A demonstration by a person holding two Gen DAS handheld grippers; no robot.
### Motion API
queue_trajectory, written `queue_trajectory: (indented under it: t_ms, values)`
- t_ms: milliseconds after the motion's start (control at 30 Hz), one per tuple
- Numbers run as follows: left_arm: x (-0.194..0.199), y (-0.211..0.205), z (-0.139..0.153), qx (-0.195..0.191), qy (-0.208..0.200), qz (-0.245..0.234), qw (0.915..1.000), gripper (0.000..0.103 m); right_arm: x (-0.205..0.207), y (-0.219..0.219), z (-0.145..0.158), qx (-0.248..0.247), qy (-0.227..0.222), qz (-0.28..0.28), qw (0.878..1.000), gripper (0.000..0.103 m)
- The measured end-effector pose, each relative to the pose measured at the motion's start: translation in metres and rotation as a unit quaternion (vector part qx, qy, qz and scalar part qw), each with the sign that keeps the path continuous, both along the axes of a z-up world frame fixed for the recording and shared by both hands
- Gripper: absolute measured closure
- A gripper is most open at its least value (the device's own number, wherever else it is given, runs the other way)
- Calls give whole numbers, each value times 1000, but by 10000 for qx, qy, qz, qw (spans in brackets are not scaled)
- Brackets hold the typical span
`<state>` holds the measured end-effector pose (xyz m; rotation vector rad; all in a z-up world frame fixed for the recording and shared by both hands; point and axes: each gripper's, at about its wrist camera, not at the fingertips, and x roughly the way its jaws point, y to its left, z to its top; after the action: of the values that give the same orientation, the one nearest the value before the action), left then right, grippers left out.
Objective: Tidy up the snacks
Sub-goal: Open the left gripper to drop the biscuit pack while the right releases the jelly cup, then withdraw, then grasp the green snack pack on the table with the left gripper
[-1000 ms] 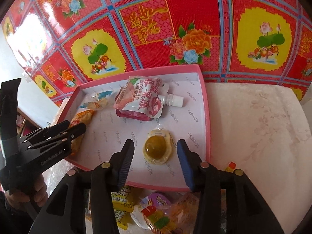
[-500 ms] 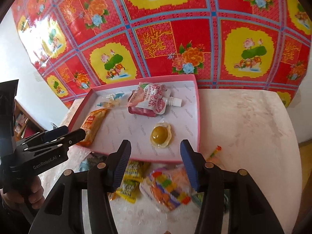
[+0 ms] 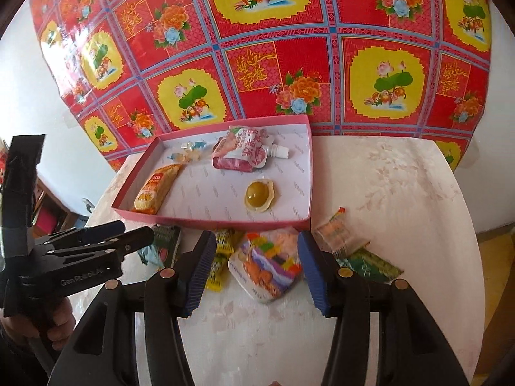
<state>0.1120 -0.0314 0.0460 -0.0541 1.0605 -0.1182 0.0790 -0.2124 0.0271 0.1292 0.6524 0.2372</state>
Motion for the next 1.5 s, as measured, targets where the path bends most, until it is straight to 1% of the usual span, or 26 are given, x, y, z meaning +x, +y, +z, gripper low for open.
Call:
queue_trajectory:
  t_ms: [100, 200, 367, 500, 667, 800, 900, 1100, 1400, 1500]
  values:
    - [-1, -4, -6, 28, 103, -1, 9999, 42, -4, 0, -1, -4, -16, 38, 10000, 49]
    - [1, -7, -13, 126, 226, 139, 9996, 42, -6, 1, -1, -6, -23, 88, 10000, 49]
    - [4, -9, -19, 10, 264, 156, 9995, 42, -6, 2, -2, -8, -5, 123, 9999, 49]
    - [6, -15, -26, 53, 323, 116, 9994, 42, -6, 2, -4, 28, 11, 124, 9999, 49]
    - [5, -12, -29, -16, 258, 176, 9995, 42, -7, 4, -7, -1, 73, 152, 9999, 49]
    - [2, -9, -28, -44, 164, 173, 9997, 45, -7, 8, -8, -21, 107, 166, 9998, 49]
    - [0, -4, -24, -60, 108, 201, 9997, 47, -8, 10, -9, -33, 125, 165, 9998, 49]
    - [-10, 14, -15, -29, -120, 360, 9993, 47, -10, 18, -11, -82, 206, 206, 9995, 49]
    - [-25, 49, -11, -73, -145, 647, 9978, 47, -11, 37, -16, -126, 358, 358, 9986, 49]
    - [-28, 56, -11, -42, -143, 668, 9977, 47, -13, 41, -18, 9, 362, 395, 9986, 49]
